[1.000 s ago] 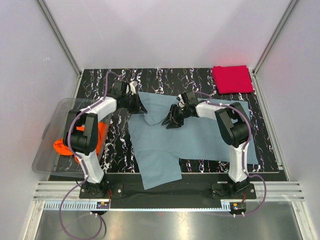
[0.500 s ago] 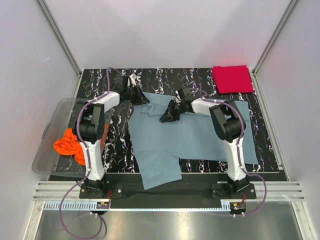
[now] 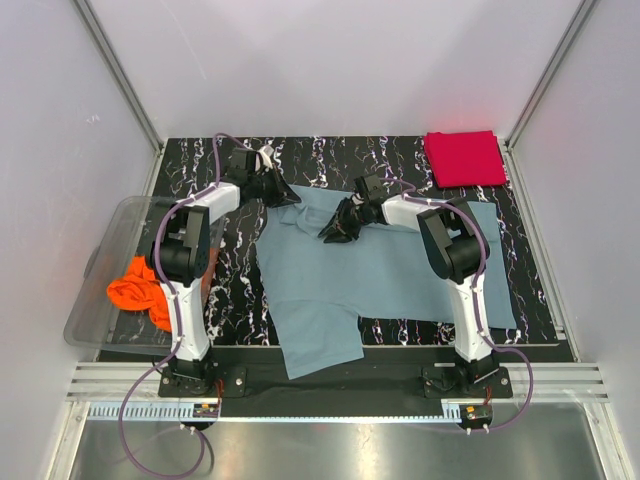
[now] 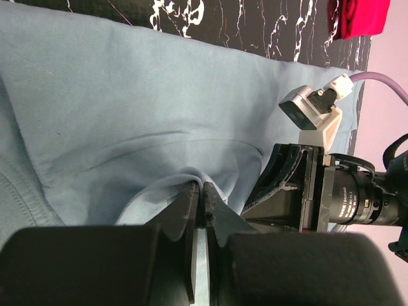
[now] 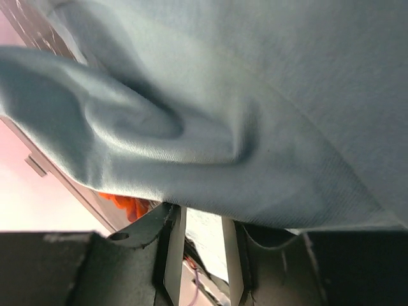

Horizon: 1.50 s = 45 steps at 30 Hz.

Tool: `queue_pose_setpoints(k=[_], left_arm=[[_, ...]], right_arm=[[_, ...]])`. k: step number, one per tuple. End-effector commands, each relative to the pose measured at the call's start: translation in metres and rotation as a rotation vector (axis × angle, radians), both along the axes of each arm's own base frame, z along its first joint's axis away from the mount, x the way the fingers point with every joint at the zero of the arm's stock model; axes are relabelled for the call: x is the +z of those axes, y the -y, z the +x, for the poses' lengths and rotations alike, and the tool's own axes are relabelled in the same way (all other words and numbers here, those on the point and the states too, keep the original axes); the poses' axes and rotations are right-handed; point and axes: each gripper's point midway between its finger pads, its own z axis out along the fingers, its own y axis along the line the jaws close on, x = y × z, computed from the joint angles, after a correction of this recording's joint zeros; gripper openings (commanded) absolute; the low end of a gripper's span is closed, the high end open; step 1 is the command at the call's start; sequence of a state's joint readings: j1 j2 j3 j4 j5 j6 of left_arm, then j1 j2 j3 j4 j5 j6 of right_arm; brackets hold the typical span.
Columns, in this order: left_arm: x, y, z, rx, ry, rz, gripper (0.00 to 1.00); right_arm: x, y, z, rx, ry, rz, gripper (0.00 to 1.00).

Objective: Fold and stack the t-shirts
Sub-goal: Fold the tshirt

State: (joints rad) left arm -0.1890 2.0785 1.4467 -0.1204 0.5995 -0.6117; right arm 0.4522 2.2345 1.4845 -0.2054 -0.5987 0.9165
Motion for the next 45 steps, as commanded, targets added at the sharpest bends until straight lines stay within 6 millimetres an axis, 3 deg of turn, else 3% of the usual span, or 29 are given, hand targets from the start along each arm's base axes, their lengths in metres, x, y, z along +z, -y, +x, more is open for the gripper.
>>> queue_pose_setpoints(k=[1, 7, 13, 16, 20, 24, 29, 37, 45], left_arm=[[0.024, 0.001, 0.008, -0.010, 0.072, -0.033, 0.08], [0.023, -0.002, 0.008, -0.003, 0.068, -0.040, 0.08], [0.021, -0.003, 0.004, 0.004, 0.051, -0.045, 0.08], [0.022, -0.006, 0.002, 0.009, 0.050, -0.041, 0.07], [0.027, -0.012, -0.002, 0.032, 0.045, -0.014, 0.06], [0.032, -0.018, -0.002, 0.061, 0.025, 0.002, 0.05], [0.035, -0.023, -0.013, 0.078, -0.018, 0.023, 0.04], [0.029, -0.023, -0.050, 0.055, -0.083, 0.007, 0.04], [0.007, -0.030, -0.099, 0.024, -0.167, 0.034, 0.05]], right_arm=[[-0.003, 0.000, 0.020, -0.100, -0.002, -0.037, 0.35], [-0.005, 0.000, 0.030, -0.208, -0.049, -0.049, 0.31], [-0.016, 0.000, 0.023, -0.258, -0.123, -0.060, 0.25], [-0.014, 0.002, 0.023, -0.259, -0.116, -0.063, 0.16], [0.002, -0.003, 0.023, -0.209, -0.080, -0.036, 0.01], [0.027, -0.002, 0.022, -0.152, -0.024, -0.024, 0.00], [0.046, 0.003, 0.006, -0.080, -0.013, -0.028, 0.00], [0.052, 0.014, -0.010, -0.007, -0.037, -0.007, 0.00], [0.053, 0.022, -0.026, 0.068, -0.066, 0.015, 0.00]])
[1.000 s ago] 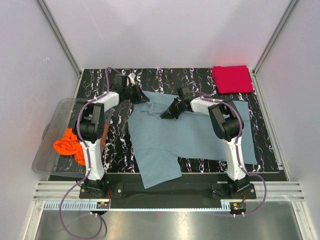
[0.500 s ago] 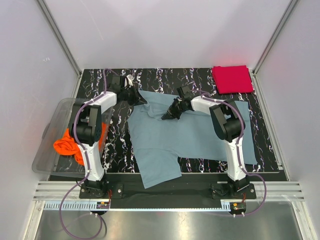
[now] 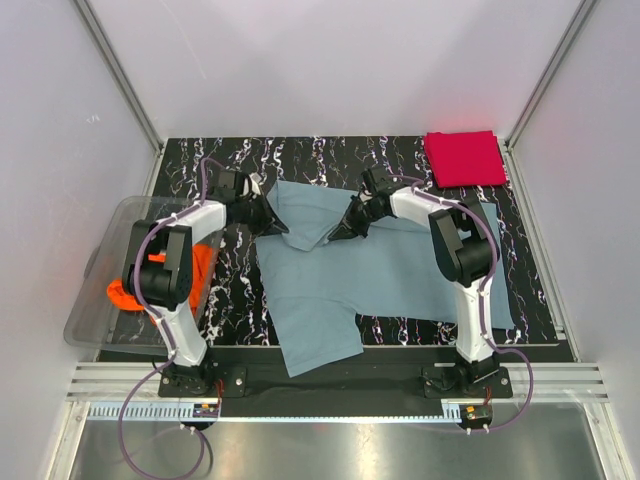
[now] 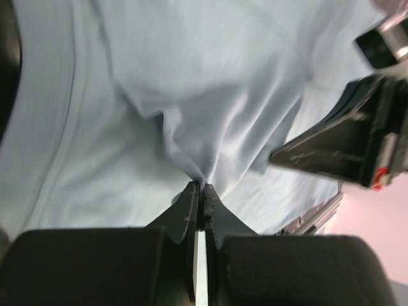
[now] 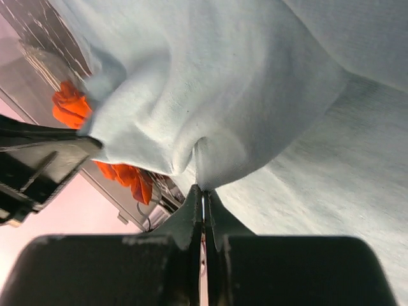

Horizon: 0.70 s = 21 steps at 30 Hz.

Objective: Fold and stack the t-shirts
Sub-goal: Fold the tshirt

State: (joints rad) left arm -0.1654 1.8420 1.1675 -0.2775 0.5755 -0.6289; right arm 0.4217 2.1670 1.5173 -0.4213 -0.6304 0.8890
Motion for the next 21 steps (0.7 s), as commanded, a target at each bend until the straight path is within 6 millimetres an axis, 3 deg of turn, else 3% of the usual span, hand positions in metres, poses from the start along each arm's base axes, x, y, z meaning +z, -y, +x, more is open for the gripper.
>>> queue_pose_setpoints(k=[1, 7, 15, 21], left_arm=[[0.015, -0.001, -0.015, -0.027, 0.024, -0.011, 0.06], [0.006, -0.004, -0.034, -0.044, -0.013, 0.002, 0.06], [0.000, -0.006, -0.044, -0.062, -0.034, 0.006, 0.06], [-0.007, -0.006, -0.051, -0.072, -0.054, 0.009, 0.09]], right_arm=[[0.026, 0.005, -0.014, 0.067, 0.027, 0.044, 0.00], [0.019, 0.015, -0.025, 0.095, -0.006, 0.068, 0.00], [0.031, 0.029, -0.026, 0.110, -0.017, 0.127, 0.00], [0.027, 0.039, -0.031, 0.126, -0.048, 0.143, 0.00]])
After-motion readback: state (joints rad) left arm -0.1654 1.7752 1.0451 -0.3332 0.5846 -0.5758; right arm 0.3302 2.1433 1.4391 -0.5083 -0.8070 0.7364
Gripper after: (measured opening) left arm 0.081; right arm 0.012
